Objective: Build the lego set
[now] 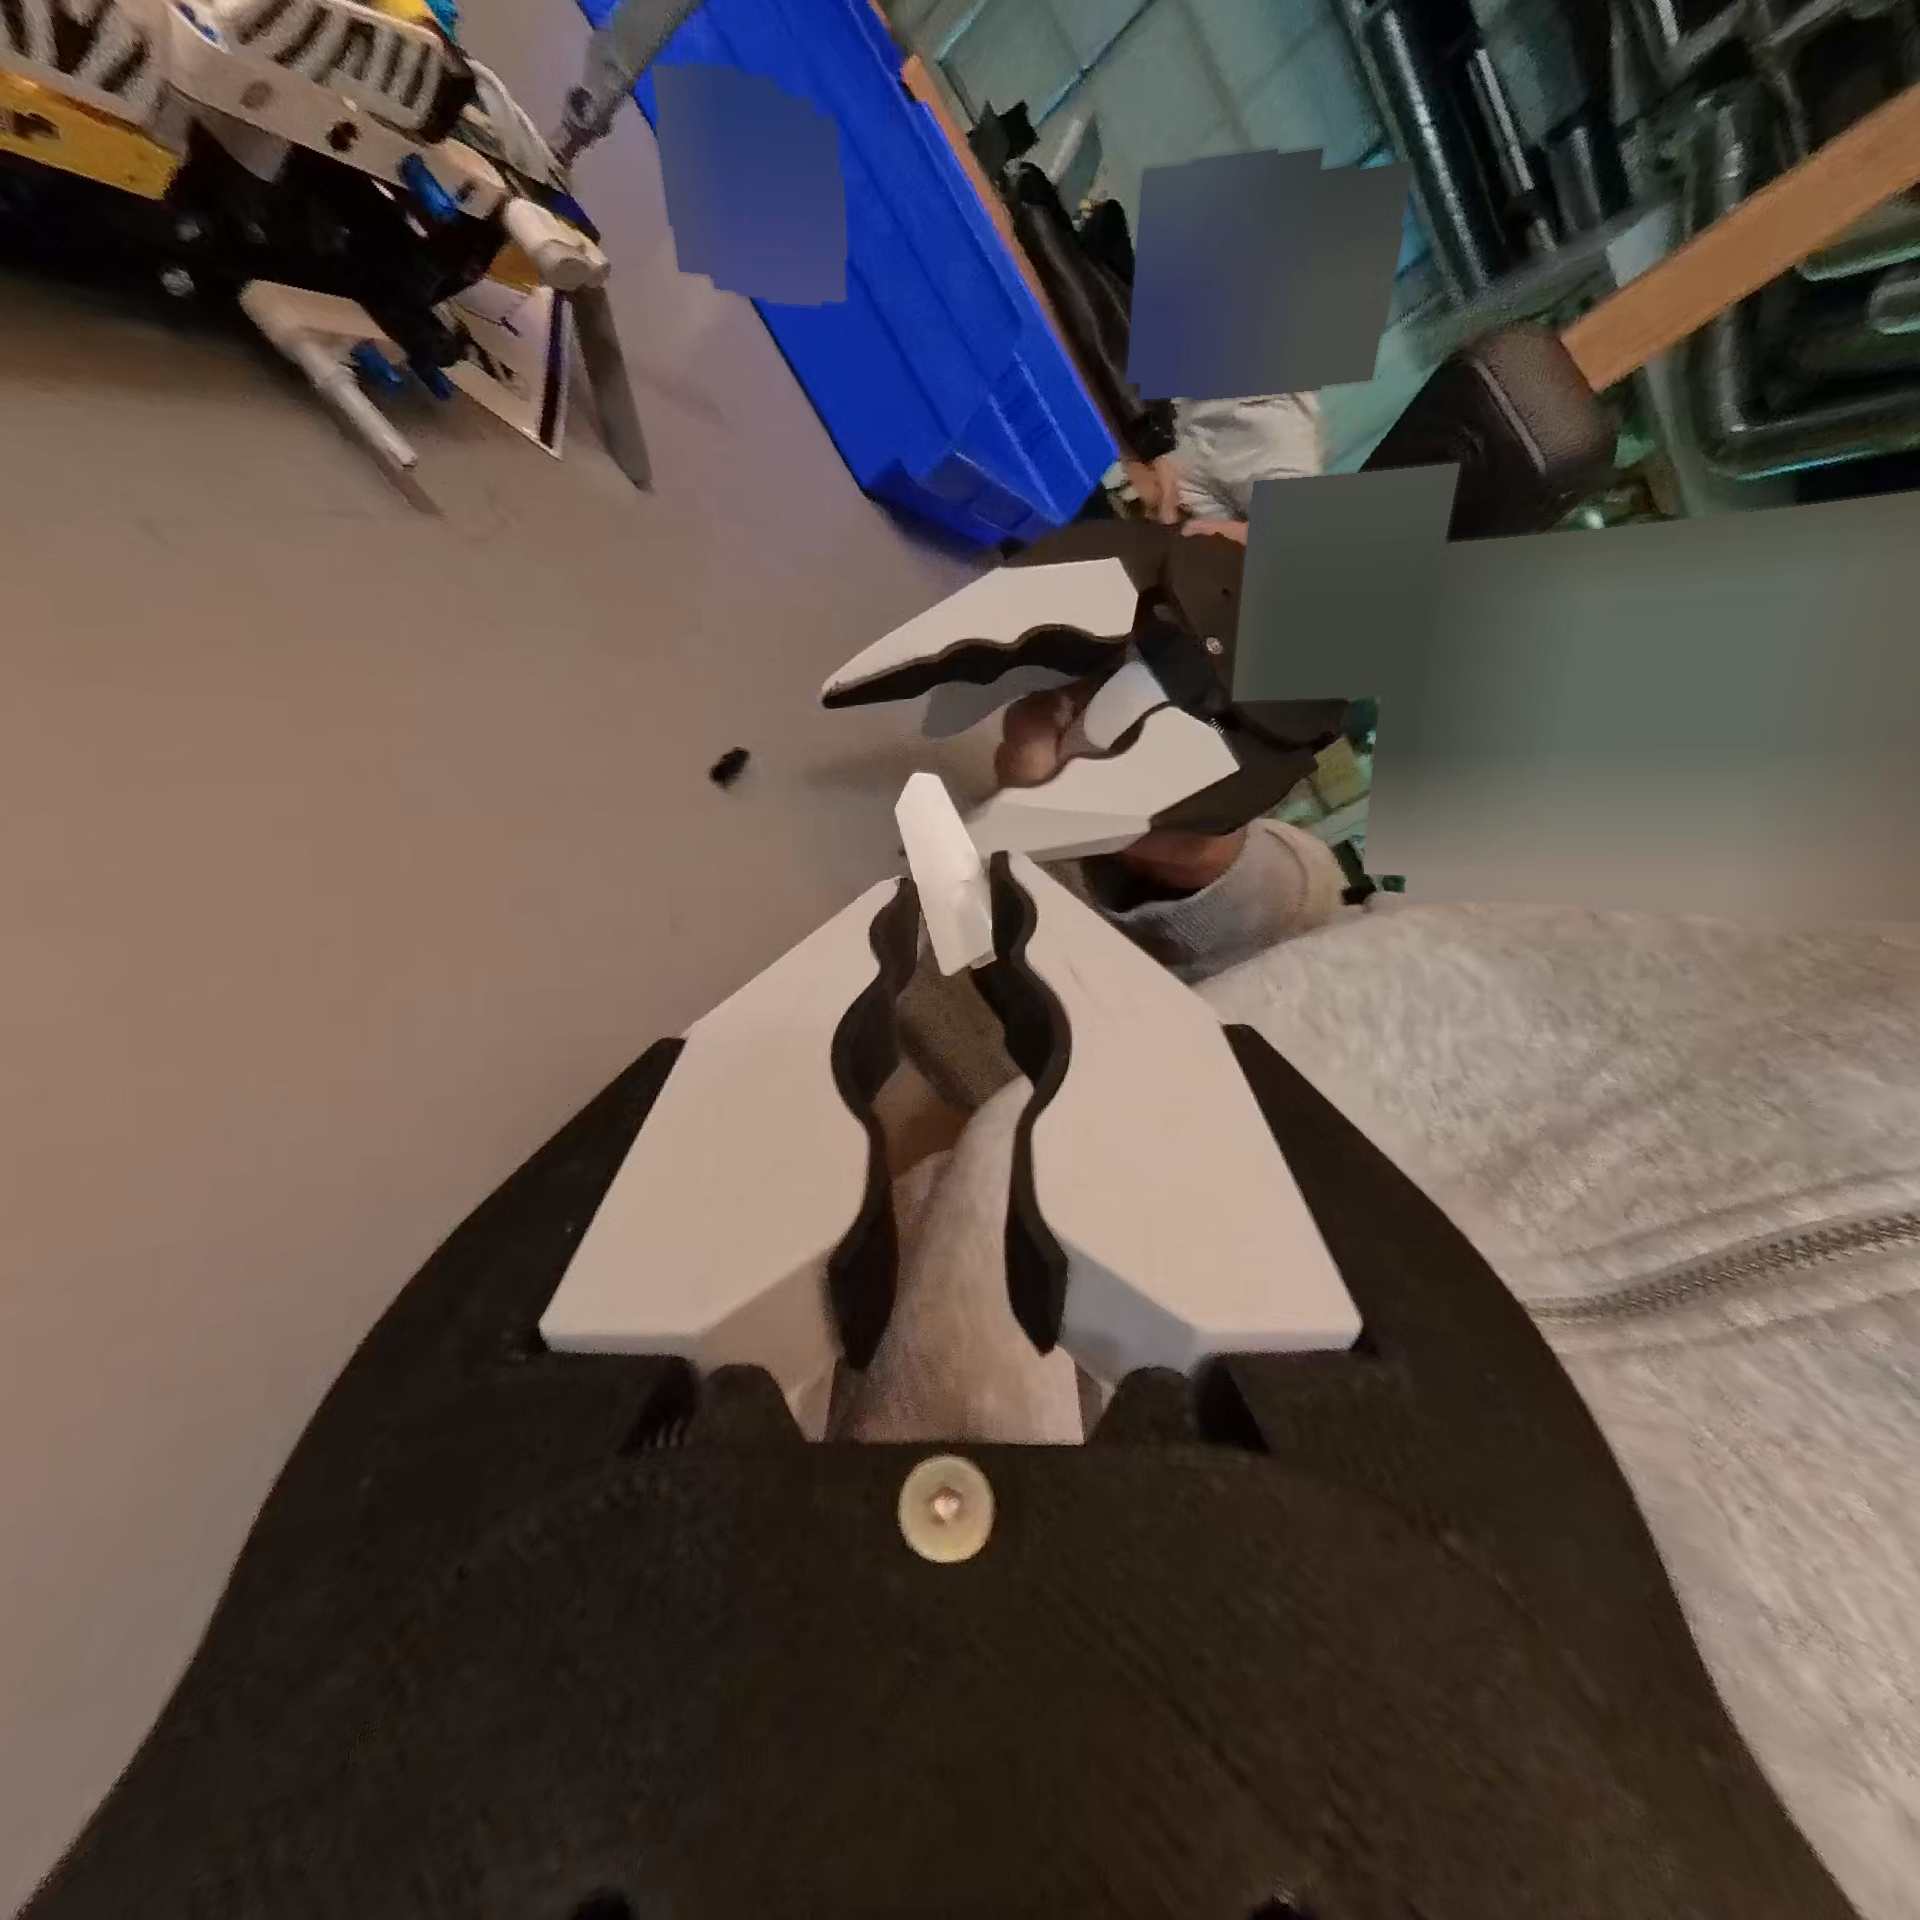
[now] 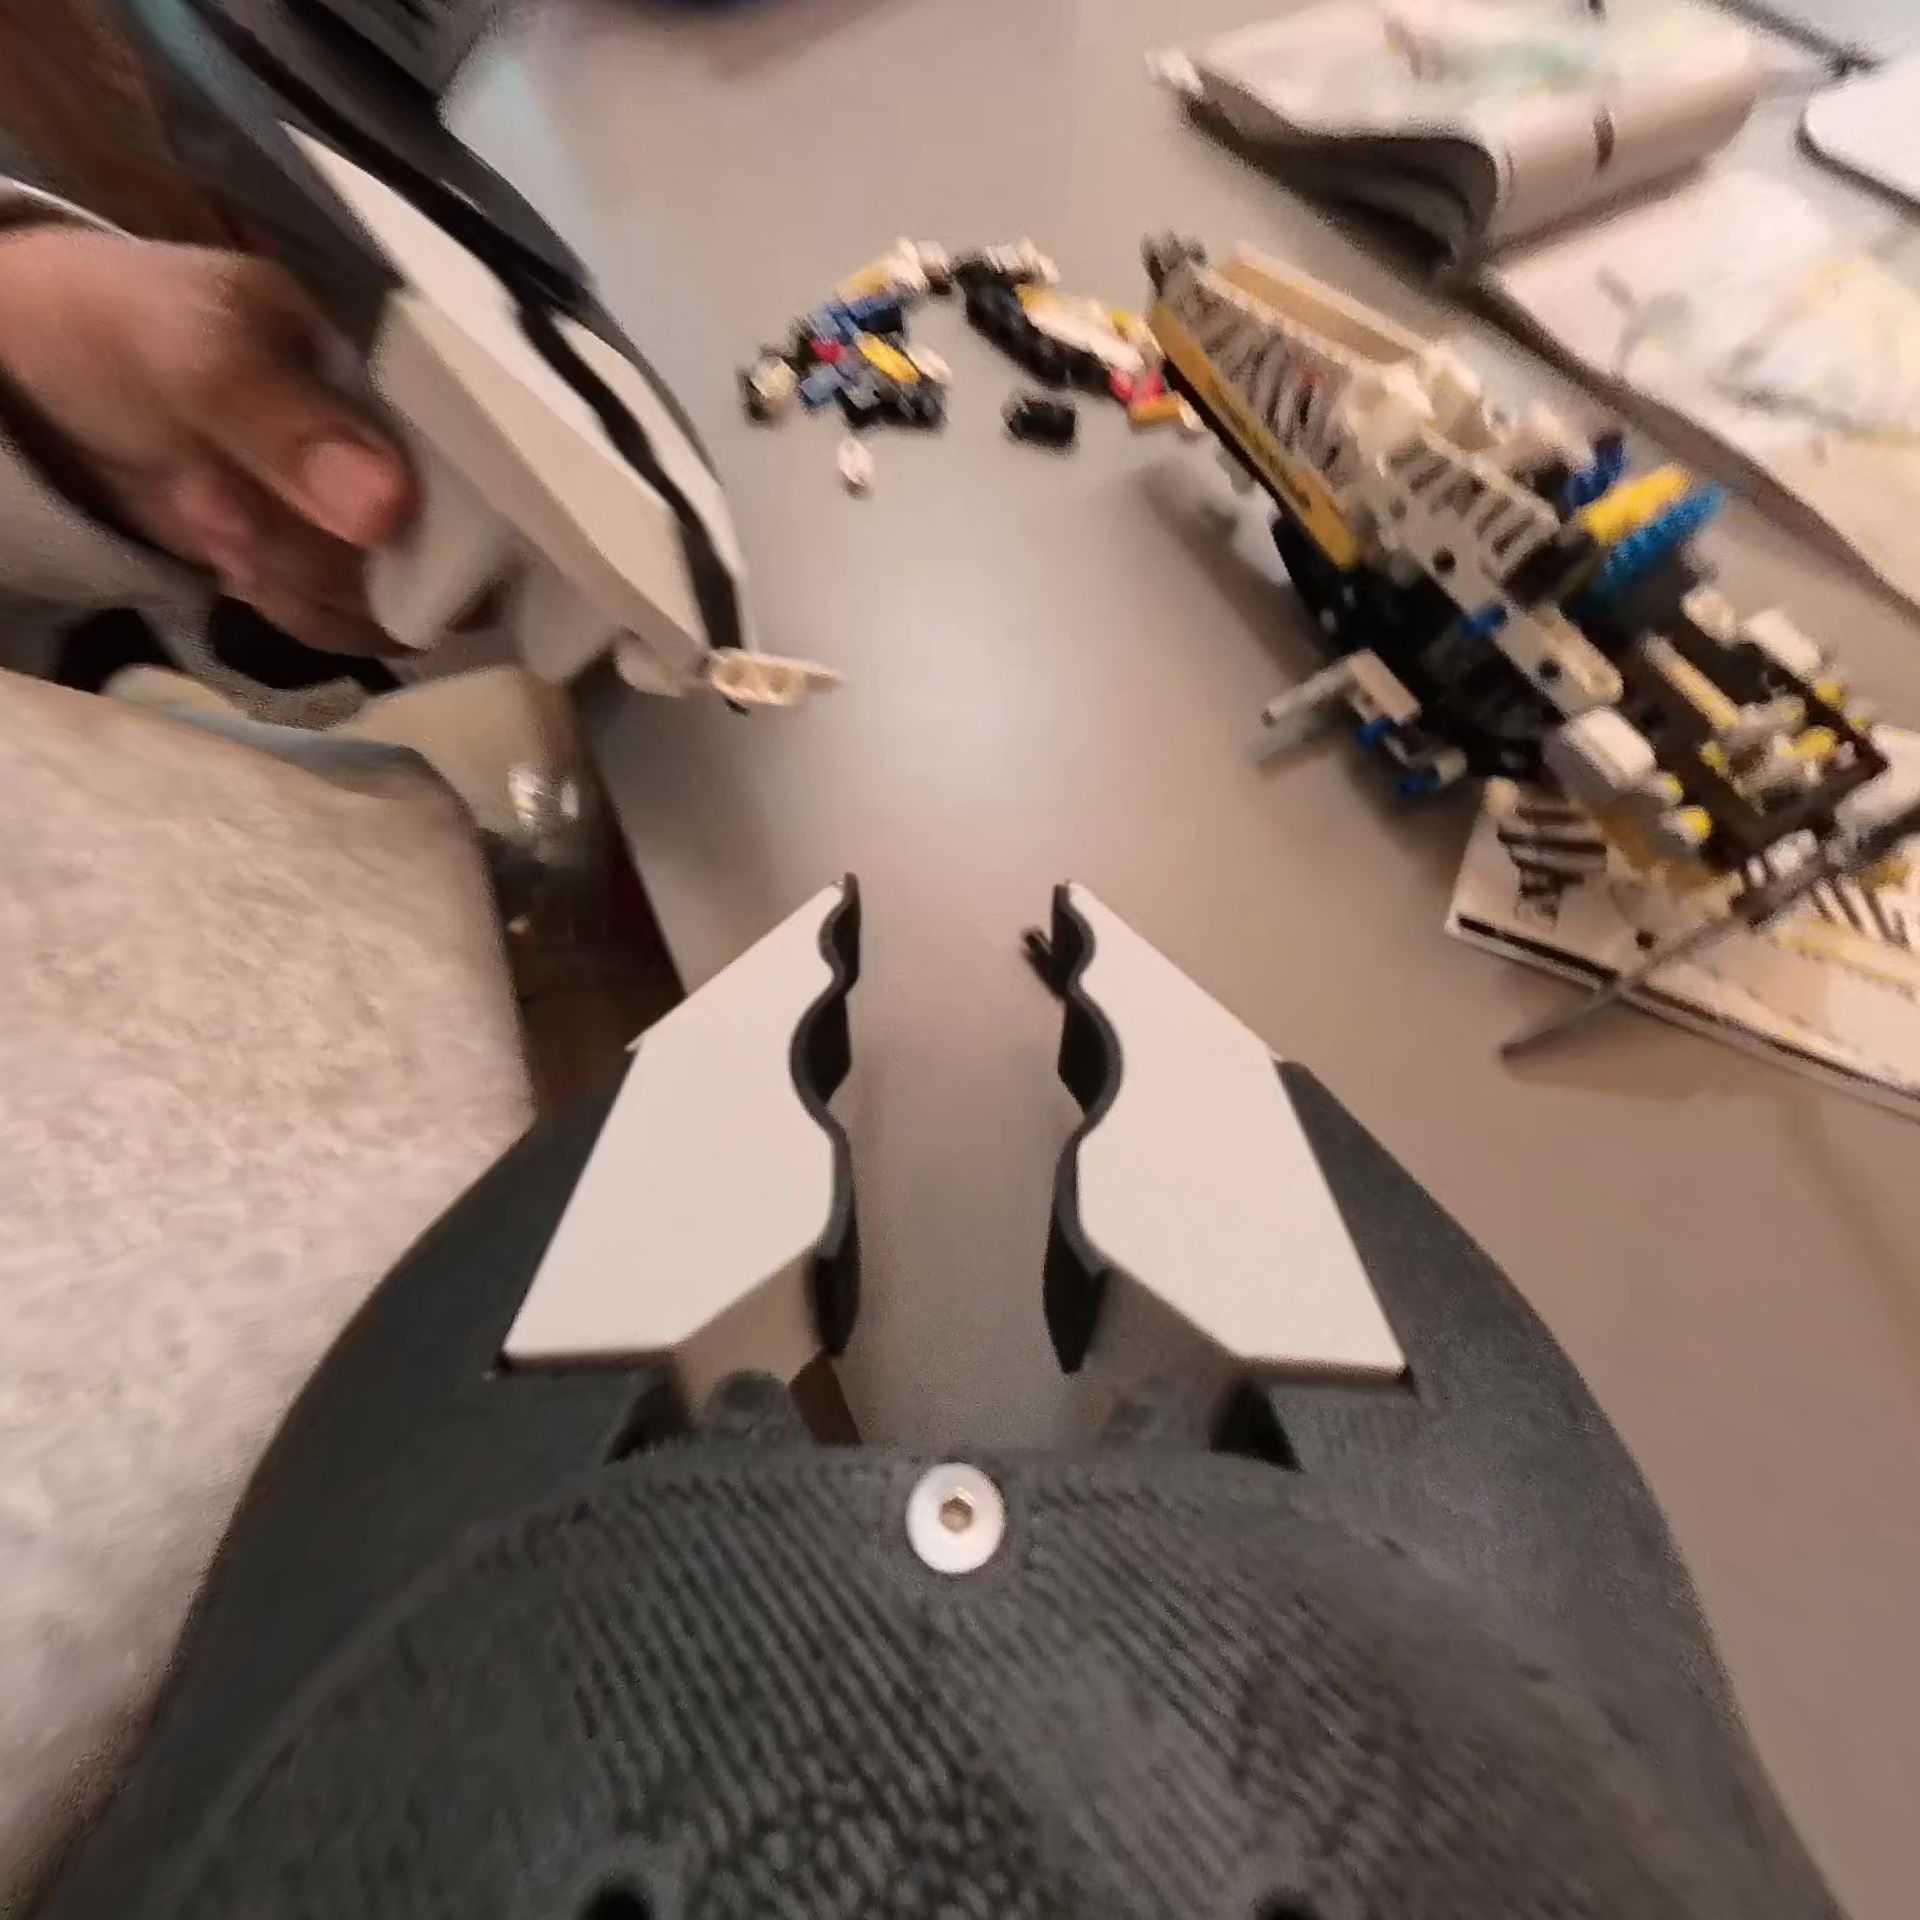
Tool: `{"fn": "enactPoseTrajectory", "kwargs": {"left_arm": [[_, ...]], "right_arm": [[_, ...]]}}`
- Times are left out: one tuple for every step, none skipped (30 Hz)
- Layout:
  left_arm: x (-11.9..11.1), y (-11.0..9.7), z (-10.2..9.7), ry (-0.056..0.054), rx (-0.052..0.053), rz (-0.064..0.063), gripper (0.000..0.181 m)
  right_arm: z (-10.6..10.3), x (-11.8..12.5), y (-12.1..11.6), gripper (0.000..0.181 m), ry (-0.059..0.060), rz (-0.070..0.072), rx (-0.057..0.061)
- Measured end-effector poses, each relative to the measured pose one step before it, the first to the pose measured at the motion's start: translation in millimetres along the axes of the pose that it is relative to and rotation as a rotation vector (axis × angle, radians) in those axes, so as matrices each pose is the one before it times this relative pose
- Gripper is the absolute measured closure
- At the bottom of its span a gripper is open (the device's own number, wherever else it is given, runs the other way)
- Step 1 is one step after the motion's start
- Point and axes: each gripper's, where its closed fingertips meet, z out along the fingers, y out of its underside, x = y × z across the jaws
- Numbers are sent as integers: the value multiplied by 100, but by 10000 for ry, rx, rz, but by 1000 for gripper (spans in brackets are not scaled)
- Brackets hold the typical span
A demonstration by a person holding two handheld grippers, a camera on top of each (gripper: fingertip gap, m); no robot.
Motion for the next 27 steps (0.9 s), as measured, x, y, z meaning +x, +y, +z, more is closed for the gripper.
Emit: {"fn": "enactPoseTrajectory", "kwargs": {"left_arm": [[435, 121, 99, 369, -159, -170, 167], [561, 287, 169, 460, -272, -206, 167], [590, 385, 198, 488, -342, -196, 167], [659, 345, 184, 516, -285, -153, 167], [681, 242, 145, 521, -206, -175, 167], [647, 107, 109, 496, -113, -196, 167], [544, 29, 62, 439, -43, -186, 167], [360, 51, 39, 333, -45, -173, 168], [174, 17, -15, 213, -17, -134, 168], [83, -64, -80, 165, 51, -120, 168], [37, -152, -136, 136, 121, -133, 169], [3, -155, -155, 105, 121, -121, 169], [-92, -159, -141, 36, 129, -98, 168], [-189, -226, -154, -66, 159, -25, 167], [-242, -346, -172, -145, 223, 48, 167], [-59, -376, -195, -58, 226, 108, 165], [129, -346, -132, 18, 190, 154, 157], [172, -372, -118, 23, 195, 203, 150], [262, -289, -100, 37, 154, 310, 145], [266, -138, -31, 3, 46, 403, 144], [91, -108, 24, -135, 22, 488, 145], [-52, -77, 49, -256, 33, 569, 146], [-76, 78, 70, -256, -72, 544, 150], [-54, 144, 131, -218, -140, 472, 155], [-18, 138, 140, -181, -123, 398, 158], [47, 158, 163, -113, -121, 340, 161], [-67, 246, 182, -162, -167, 295, 164]], "right_arm": [[-236, -823, -907, 141, -412, -229, 438], [-136, -818, -869, 139, -392, -222, 413], [-62, -762, -763, 138, -380, -196, 341], [8, -762, -607, 138, -427, -145, 263], [48, -809, -422, 140, -524, -78, 165], [87, -810, -194, 143, -562, -18, 39], [112, -718, 14, 148, -524, -12, -80], [86, -468, 49, 156, -330, -89, -92], [28, -246, -66, 165, -129, -206, 6], [-13, -83, -130, 167, 9, -231, 57], [-22, 22, -127, 169, 52, -158, 49], [-35, 3, -57, 171, -3, -54, 26], [-17, 38, -3, 174, -5, 21, 7], [-6, 91, 42, 175, 11, 74, 10], [0, 129, 23, 177, 10, 150, 40], [-15, 159, -62, 178, 3, 262, 112], [-31, 176, -133, 179, -23, 345, 170], [-63, 149, -156, 181, -69, 398, 211], [-59, 109, -169, 181, -110, 424, 228], [-59, 108, -160, 181, -113, 401, 224], [-59, 60, -142, 181, -118, 343, 212], [-37, 27, -90, 181, -123, 291, 162], [-21, 8, -28, 181, -113, 234, 107], [-4, -22, -18, 181, -111, 205, 77], [1, -91, -29, 181, -152, 196, 59], [14, -118, -61, 181, -160, 175, 69], [21, -102, -107, 181, -128, 145, 91]]}}
